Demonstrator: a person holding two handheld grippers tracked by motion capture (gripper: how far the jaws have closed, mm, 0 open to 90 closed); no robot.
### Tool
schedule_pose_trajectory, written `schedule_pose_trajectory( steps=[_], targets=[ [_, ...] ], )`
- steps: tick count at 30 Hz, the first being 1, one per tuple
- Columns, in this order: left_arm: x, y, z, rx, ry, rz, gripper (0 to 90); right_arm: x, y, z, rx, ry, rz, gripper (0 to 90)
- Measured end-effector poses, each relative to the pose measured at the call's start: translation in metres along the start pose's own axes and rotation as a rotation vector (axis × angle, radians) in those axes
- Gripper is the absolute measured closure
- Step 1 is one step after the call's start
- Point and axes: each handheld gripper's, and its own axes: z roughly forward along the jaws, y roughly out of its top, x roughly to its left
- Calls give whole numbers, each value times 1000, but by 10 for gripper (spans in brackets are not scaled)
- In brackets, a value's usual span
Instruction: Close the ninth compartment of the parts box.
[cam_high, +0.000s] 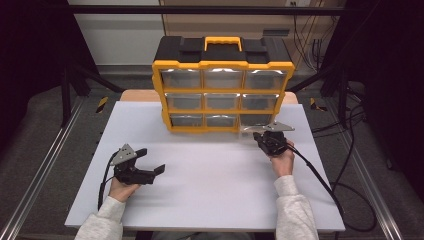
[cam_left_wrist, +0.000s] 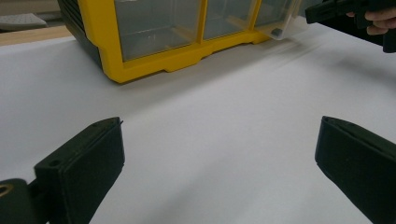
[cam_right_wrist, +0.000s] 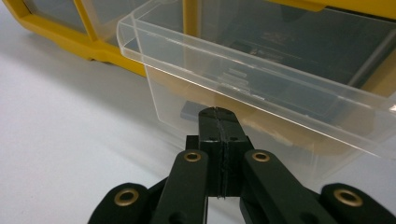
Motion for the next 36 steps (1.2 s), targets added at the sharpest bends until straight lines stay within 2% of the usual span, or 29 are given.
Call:
schedule_pose_trajectory(
  steps=[36],
  targets=[
    [1, 0, 0, 0, -1, 1, 8, -13, 9, 10, -6, -27, 16, 900]
  ],
)
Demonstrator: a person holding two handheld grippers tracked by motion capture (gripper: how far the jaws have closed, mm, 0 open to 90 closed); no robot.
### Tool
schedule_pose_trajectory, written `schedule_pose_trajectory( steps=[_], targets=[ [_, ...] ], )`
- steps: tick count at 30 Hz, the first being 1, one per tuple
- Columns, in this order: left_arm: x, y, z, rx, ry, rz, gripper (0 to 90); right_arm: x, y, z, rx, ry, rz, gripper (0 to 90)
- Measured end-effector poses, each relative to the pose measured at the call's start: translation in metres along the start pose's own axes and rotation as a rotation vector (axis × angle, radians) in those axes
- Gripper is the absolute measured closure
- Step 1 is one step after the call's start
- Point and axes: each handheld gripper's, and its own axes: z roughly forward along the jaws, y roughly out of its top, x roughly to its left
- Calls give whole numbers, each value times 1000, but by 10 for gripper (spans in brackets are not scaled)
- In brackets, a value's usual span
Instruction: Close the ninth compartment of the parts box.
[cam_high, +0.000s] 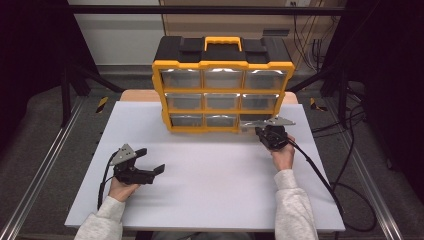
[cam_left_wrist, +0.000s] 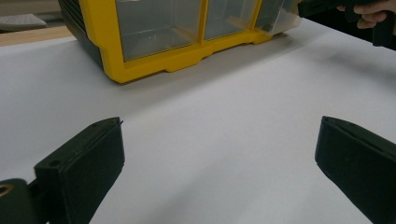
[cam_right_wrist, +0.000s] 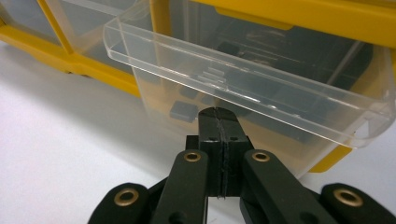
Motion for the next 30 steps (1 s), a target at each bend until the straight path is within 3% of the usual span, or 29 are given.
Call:
schedule_pose_trajectory(
  steps=[30],
  targets=[
    [0, 0, 1, 1, 0, 1, 8, -5, 6, 14, 5, -14, -1, 900]
  ],
)
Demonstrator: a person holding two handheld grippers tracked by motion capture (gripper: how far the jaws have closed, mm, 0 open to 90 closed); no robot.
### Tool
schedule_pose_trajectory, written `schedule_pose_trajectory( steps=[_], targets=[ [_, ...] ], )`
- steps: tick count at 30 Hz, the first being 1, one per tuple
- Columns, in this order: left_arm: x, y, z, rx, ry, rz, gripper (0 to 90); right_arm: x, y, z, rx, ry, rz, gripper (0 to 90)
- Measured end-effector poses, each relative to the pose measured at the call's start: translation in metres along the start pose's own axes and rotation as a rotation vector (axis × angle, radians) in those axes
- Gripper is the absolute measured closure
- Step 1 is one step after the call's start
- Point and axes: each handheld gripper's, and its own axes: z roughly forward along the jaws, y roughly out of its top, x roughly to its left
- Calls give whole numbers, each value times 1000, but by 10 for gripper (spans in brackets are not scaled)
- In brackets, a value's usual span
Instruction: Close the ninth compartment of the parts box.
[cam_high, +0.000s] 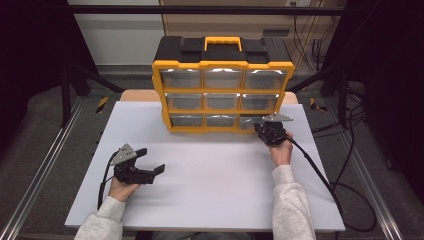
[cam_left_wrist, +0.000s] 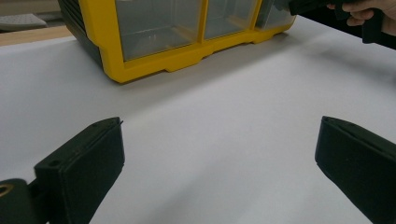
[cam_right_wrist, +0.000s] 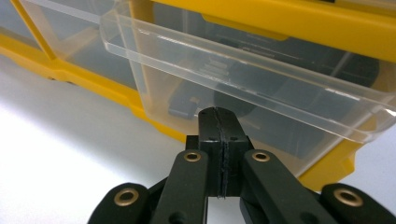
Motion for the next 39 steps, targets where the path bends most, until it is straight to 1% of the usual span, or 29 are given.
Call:
schedule_pose_trajectory(
  steps=[5, 12, 14, 22, 32, 39],
  targets=[
    [0, 0, 0, 1, 1, 0, 8, -1, 1, 2, 4, -3, 8, 900],
    [0, 0, 0, 0, 1, 0, 8, -2, 3, 5, 3, -9, 0, 900],
    [0, 0, 0, 0, 1, 0, 8, -2, 3, 6, 2, -10, 7, 900],
    [0, 0, 0, 0, 1, 0, 8, -4, 4, 10, 10, -19, 11, 900],
    [0, 0, 0, 1, 0, 0, 8, -6, 4, 14, 4, -29, 12, 900],
    [0, 0, 0, 0, 0, 0, 8, -5, 4, 12, 7, -26, 6, 894]
  ],
)
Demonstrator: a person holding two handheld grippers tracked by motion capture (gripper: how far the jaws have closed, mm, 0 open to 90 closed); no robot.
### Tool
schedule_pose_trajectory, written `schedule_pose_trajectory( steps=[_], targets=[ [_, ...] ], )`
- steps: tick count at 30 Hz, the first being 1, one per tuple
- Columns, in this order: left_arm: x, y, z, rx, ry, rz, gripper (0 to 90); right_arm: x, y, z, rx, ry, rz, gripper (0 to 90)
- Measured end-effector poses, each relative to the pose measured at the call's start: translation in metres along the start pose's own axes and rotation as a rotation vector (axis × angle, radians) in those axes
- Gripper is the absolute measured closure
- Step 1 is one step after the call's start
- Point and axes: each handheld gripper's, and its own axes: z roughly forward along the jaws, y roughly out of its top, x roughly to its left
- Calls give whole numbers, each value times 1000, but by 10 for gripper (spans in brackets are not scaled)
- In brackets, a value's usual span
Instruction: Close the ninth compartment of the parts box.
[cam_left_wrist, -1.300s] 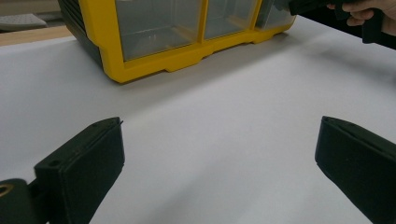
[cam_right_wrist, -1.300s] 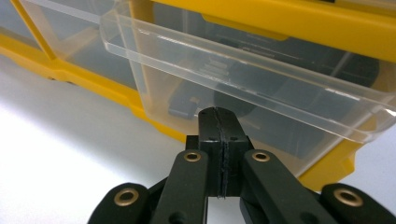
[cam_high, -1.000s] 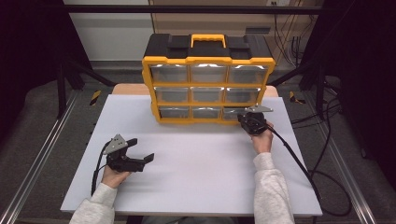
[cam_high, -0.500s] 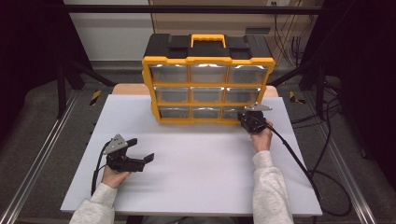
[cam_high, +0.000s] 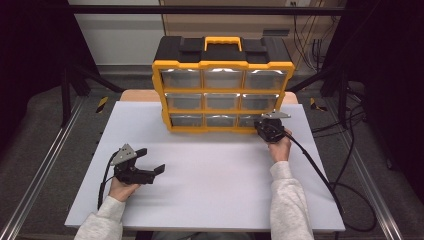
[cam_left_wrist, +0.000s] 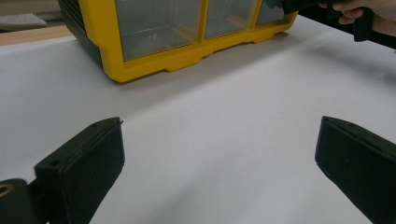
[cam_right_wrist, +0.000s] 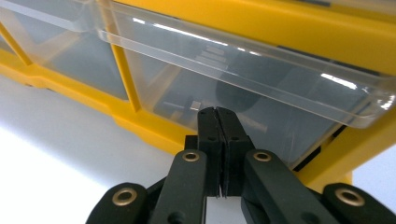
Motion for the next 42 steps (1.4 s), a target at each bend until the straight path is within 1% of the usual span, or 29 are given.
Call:
schedule_pose_trajectory(
  steps=[1, 7, 10, 13, 15, 17, 18, 19, 21, 22, 24, 26, 28, 29, 32, 33, 37, 40, 42],
  targets=[
    [0, 0, 0, 0, 0, 0, 8, 1, 0, -1, 1, 1, 4, 889],
    [0, 0, 0, 1, 2, 0, 8, 4, 2, -16, -10, 15, -19, 850],
    [0, 0, -1, -2, 3, 0, 8, 7, 1, -25, -29, 36, -13, 823],
    [1, 0, -1, -5, 3, -4, 8, 11, -1, -37, -42, 67, -19, 761],
    [1, 0, -1, -5, 3, -5, 8, 14, -2, -43, -46, 86, -14, 732],
    [1, 0, -1, -5, 3, -6, 8, 17, -4, -51, -62, 107, -19, 659],
    [1, 0, -1, -5, 4, -6, 8, 19, -5, -55, -69, 125, -18, 606],
    [1, 0, -1, -6, 4, -7, 8, 21, -6, -57, -69, 129, -19, 567],
    [1, 0, -2, -6, 4, -7, 8, 26, -8, -64, -75, 146, -30, 441],
    [0, 0, -2, -6, 4, -7, 8, 28, -9, -67, -87, 153, -29, 380],
    [0, 0, -2, -5, 4, -5, 8, 31, -11, -74, -107, 162, -21, 255],
    [-1, 0, -2, -5, 3, -5, 8, 33, -14, -80, -117, 166, -9, 151],
    [-1, 0, -1, -4, 5, -3, 8, 35, -18, -85, -111, 167, -10, 79],
    [-1, 0, -1, -5, 6, -3, 8, 35, -20, -88, -106, 173, -16, 57],
    [-1, 0, -2, -11, 6, -4, 8, 34, -28, -96, -119, 198, -16, 34],
    [-1, 0, -2, -11, 6, -4, 8, 34, -31, -98, -131, 202, -17, 24],
    [-1, 0, -2, -9, 7, -4, 8, 32, -40, -107, -146, 224, -24, 3],
    [-2, 0, -3, -14, 8, -4, 8, 28, -48, -112, -157, 230, -16, 2],
    [-2, 0, -3, -14, 7, -5, 8, 24, -54, -115, -169, 235, -3, 2]
  ],
)
